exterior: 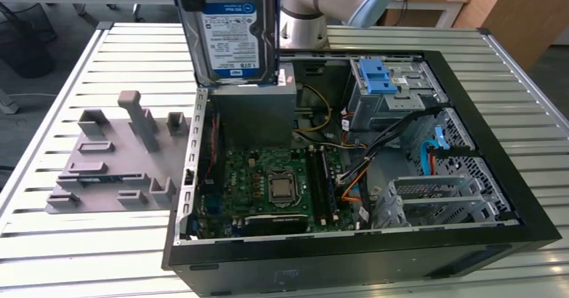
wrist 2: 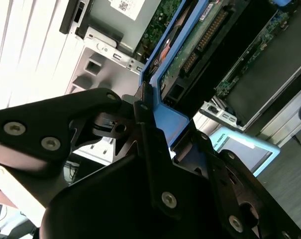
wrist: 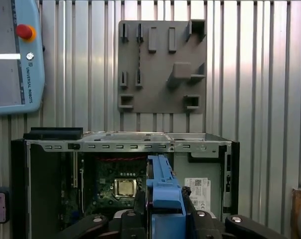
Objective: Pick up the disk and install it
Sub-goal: 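Pick up the disk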
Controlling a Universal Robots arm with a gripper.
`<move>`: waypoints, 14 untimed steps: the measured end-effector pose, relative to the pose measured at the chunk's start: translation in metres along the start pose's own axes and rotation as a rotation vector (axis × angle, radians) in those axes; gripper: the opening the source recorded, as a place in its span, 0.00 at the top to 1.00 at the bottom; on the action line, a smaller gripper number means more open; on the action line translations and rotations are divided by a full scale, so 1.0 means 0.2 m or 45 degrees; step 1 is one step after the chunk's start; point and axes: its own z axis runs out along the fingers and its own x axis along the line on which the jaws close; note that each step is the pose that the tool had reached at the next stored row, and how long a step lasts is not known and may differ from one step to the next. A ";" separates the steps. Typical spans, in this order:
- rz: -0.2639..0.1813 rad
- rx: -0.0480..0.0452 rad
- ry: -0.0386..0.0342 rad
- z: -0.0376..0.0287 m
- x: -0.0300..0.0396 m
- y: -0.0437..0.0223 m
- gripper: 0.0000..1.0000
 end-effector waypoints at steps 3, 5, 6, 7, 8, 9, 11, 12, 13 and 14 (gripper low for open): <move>0.000 -0.002 -0.0001 0.002 0.002 -0.016 0.64; 0.000 -0.002 0.0000 0.002 0.002 -0.016 0.64; 0.000 -0.002 0.0001 0.002 0.002 -0.016 0.64; 0.000 -0.002 0.0001 0.002 0.002 -0.016 0.64; 0.000 -0.002 0.0001 0.002 0.002 -0.016 0.64; 0.000 -0.002 0.0001 0.002 0.002 -0.016 0.64; 0.000 -0.002 0.0000 0.002 0.002 -0.016 0.64; 0.000 -0.002 0.0000 0.002 0.002 -0.016 0.64; 0.000 -0.002 0.0000 0.002 0.002 -0.016 0.64; 0.000 -0.002 0.0000 0.002 0.002 -0.017 0.64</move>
